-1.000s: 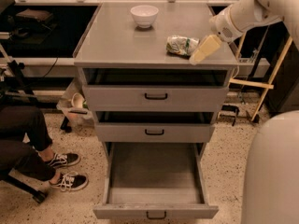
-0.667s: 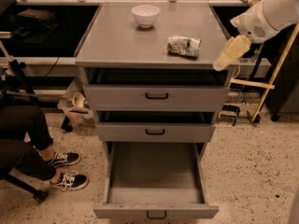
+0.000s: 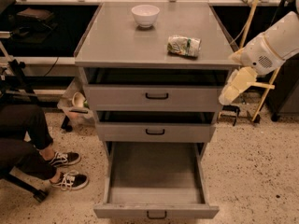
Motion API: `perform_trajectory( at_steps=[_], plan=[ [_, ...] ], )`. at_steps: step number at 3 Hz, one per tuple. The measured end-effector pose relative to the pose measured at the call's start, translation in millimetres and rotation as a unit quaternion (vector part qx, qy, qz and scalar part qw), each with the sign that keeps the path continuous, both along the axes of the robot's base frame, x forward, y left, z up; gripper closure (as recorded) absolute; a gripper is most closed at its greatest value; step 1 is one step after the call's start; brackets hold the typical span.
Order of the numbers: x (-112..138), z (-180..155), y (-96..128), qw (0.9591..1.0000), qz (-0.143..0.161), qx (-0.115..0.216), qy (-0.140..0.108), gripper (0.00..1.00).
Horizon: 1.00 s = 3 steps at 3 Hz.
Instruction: Pick 7up can from bottom drawer and place on counter
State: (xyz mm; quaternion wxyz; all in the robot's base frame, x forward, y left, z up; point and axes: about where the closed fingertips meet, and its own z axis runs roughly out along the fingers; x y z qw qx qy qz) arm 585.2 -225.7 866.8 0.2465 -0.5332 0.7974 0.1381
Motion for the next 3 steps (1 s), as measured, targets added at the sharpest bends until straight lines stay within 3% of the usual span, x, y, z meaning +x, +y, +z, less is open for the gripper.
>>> perform_trajectory(
  at_steps=[1, 2, 3],
  plan=[
    [0.1, 0.0, 0.0, 1.0, 0.0, 0.0, 0.0, 0.0],
    [-15.6, -7.3, 1.8, 0.9999, -0.008, -0.012, -0.004, 0.0],
    [-58.2, 18.1, -7.8, 0.9948, -0.059, -0.048, -0.068, 0.0]
  ],
)
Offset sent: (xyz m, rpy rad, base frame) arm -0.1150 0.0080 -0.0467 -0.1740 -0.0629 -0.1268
